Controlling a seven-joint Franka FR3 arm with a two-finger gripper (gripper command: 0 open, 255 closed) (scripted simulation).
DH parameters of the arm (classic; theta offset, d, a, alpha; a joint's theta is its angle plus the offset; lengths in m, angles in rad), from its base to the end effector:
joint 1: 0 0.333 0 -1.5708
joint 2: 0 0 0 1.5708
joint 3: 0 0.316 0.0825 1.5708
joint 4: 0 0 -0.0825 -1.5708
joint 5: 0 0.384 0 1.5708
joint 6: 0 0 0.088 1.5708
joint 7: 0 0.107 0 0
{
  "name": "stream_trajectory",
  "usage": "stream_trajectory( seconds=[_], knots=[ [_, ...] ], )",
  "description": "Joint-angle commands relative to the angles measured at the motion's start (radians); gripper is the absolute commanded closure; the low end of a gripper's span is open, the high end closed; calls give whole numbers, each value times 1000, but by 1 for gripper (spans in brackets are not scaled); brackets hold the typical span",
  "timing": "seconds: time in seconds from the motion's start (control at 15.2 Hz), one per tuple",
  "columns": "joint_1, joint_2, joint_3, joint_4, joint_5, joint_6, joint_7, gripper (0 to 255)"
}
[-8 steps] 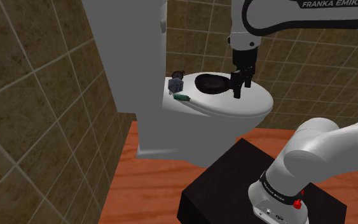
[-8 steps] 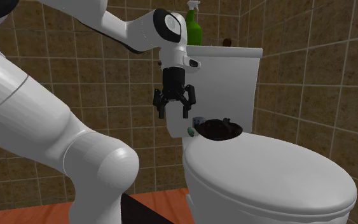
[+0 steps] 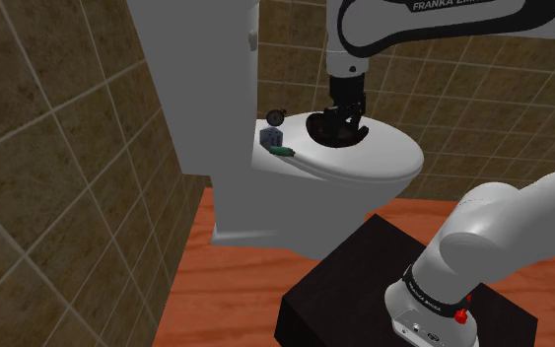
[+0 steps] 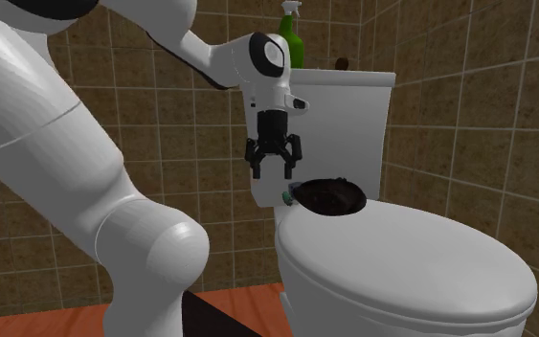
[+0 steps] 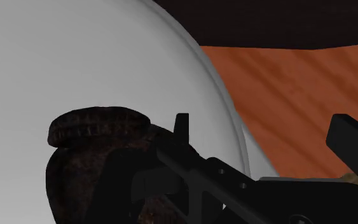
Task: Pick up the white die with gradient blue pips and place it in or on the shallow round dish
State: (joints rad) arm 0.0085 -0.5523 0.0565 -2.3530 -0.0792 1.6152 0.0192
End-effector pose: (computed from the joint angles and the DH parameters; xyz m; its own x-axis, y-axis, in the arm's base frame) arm 0.3637 0.0179 0.5169 0.9825 0.0346 -0.1832 0.0555 -0.9924 0.1101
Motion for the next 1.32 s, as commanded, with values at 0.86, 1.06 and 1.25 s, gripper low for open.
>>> stream_trajectory(
  seconds=[0.86,1.06,1.25],
  knots=[
    [-8,510,43,424,37,208,192,0],
    [-8,575,44,484,36,229,213,0],
    [-8,579,42,449,35,269,213,0]
  ],
)
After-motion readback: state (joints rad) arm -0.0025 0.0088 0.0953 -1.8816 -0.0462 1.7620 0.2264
